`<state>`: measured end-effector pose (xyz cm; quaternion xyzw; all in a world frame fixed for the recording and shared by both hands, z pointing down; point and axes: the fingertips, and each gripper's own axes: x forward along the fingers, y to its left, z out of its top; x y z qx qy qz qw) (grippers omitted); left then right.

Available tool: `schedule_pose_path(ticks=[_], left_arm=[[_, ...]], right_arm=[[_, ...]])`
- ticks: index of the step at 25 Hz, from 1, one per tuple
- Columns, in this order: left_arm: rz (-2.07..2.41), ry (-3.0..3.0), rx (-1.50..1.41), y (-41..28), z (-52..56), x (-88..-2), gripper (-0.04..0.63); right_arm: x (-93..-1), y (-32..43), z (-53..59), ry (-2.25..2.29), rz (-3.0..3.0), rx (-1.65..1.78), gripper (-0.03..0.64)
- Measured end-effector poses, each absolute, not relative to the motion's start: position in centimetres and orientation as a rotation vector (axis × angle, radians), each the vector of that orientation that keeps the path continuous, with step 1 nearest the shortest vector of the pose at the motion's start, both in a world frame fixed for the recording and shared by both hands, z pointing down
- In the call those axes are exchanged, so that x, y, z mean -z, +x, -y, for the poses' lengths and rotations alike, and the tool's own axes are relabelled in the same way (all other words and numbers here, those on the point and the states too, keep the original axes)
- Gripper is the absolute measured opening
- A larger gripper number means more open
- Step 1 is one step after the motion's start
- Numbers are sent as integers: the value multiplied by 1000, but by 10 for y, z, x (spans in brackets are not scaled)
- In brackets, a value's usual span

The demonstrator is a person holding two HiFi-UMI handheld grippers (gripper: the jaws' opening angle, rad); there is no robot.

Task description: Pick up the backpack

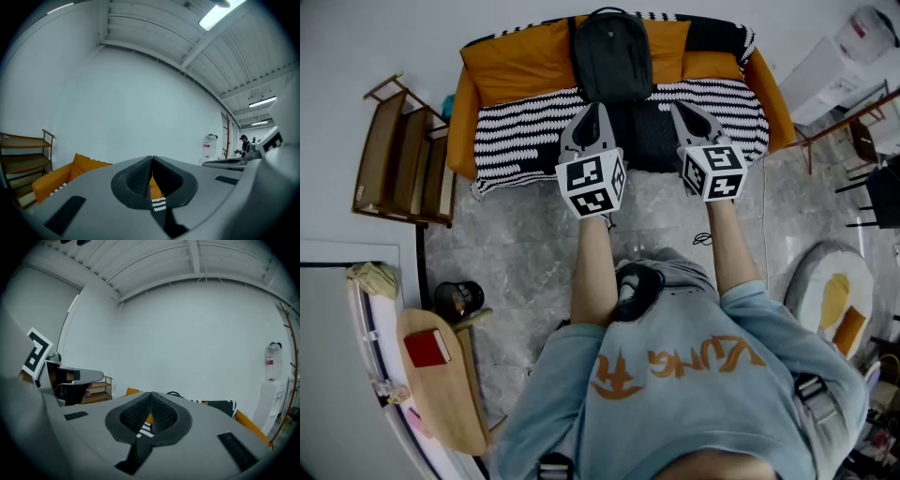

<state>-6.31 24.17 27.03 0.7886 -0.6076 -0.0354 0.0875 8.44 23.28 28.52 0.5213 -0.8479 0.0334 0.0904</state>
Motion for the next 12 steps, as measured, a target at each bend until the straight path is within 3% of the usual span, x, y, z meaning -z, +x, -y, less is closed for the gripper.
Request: schedule_pose_path(ticks=[12], left_arm=[[1841, 2327, 61, -74, -238, -280, 20]], right_arm=[[-281, 90, -231, 1578, 2558, -130, -3]])
